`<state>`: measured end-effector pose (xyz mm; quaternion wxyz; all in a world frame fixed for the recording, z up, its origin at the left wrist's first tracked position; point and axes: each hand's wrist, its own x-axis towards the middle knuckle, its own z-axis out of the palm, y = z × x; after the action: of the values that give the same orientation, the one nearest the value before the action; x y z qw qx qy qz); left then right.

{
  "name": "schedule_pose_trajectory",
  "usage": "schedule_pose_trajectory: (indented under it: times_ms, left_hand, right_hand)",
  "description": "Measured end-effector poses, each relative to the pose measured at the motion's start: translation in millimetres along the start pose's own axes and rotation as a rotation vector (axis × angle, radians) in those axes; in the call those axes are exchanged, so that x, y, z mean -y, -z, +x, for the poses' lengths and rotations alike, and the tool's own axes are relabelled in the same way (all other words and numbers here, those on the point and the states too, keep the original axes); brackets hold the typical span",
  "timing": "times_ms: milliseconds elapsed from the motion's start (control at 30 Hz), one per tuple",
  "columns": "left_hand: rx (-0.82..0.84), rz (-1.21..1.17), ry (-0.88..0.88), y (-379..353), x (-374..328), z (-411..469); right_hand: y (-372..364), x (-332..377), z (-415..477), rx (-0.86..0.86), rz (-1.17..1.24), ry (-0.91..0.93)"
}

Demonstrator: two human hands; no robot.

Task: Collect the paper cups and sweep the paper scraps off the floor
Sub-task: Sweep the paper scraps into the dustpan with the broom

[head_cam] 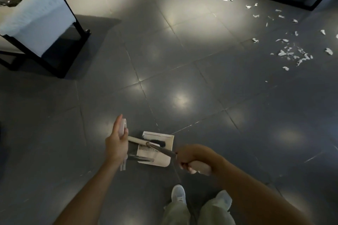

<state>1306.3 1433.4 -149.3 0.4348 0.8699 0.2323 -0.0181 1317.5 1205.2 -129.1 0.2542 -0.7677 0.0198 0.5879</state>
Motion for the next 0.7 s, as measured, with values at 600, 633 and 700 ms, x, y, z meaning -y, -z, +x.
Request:
schedule_pose_trajectory:
  times_ms: [600,633,700]
  left_hand:
    - [0.26,0.067,-0.379,-150,-207,66]
    - [0.262,0.063,-0.395,-168,-228,71]
    - [0.273,0.071,-0.427,-204,-270,77]
  right_hand:
    - [213,-159,-97,-0.262,0.755,0.018]
    - [232,-174,-102,-0.281,0.8,0.024]
    - [268,-205,-109,-0.316,0.901,0.017]
